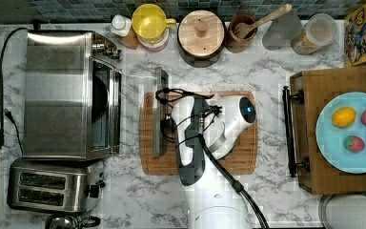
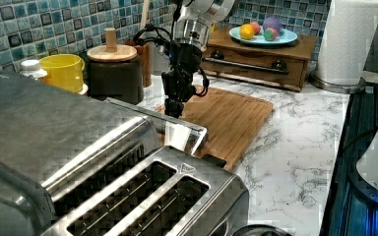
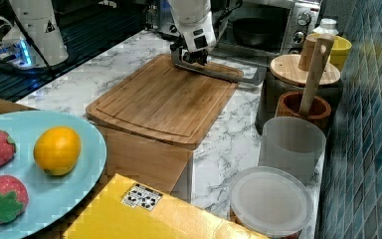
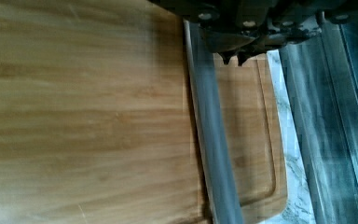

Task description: Close the oven.

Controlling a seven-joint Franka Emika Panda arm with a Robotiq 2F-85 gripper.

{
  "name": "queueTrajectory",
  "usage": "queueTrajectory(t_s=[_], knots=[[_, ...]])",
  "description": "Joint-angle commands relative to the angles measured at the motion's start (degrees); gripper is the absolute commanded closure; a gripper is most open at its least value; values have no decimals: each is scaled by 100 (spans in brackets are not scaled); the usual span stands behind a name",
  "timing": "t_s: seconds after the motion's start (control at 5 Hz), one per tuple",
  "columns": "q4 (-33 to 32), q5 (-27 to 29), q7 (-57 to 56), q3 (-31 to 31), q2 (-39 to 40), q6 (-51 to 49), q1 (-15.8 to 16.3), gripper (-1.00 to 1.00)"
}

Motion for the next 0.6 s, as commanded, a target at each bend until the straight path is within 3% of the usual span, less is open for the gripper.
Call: queueTrajectory(t_s=[0.2, 0.6], knots=[[1067, 563, 176, 537, 332, -720, 221, 100], [960, 796, 308, 897, 13, -428, 280, 100]])
